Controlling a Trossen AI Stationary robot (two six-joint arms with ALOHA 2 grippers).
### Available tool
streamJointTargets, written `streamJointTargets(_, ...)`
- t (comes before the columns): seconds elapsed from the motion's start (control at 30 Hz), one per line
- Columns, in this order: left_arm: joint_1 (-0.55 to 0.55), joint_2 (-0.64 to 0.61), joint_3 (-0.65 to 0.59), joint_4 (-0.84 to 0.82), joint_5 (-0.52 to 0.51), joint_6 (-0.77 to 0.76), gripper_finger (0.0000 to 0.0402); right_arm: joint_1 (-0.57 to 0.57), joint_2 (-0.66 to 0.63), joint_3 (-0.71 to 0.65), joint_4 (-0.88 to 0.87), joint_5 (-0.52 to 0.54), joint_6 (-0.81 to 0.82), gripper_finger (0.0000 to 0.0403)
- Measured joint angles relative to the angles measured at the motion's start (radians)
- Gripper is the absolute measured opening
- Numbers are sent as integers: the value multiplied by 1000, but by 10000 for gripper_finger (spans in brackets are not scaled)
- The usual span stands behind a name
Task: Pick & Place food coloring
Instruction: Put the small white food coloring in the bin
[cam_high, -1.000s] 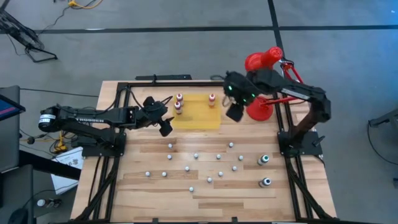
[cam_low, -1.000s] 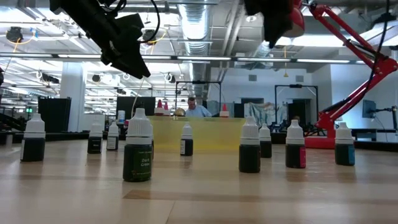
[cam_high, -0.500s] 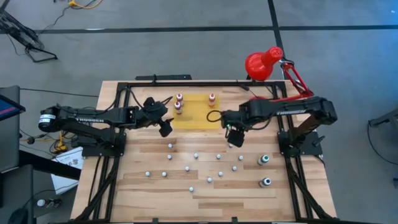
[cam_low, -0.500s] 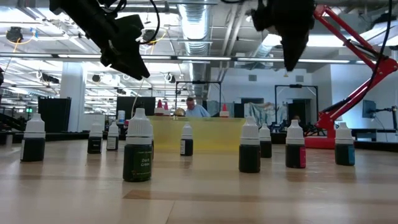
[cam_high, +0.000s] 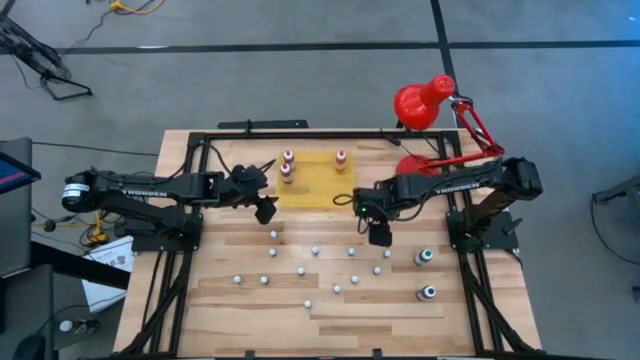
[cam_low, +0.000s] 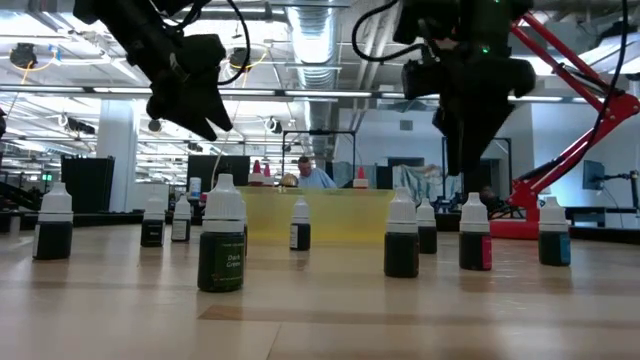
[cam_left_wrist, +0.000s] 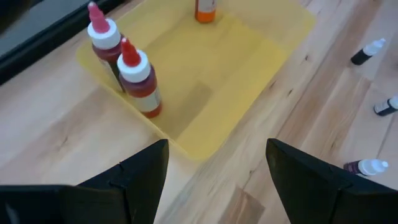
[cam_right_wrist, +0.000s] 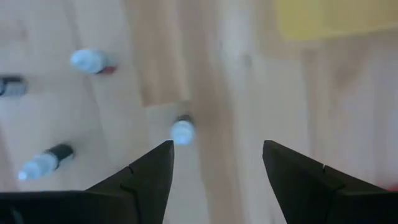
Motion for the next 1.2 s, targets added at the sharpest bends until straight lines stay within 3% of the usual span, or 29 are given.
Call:
streamJointTargets(0.7, -19, 0, 0, -3, -7, -66, 263, 36, 0, -264, 379, -40, -32, 233)
streamJointTargets(0.93, -19, 0, 0, -3, -6, -66, 263, 36, 19, -274, 391, -43, -5, 180)
streamJointTargets(1.2, -19, 0, 0, -3, -6, -66, 263, 32, 18, -274, 387, -43, 19, 74)
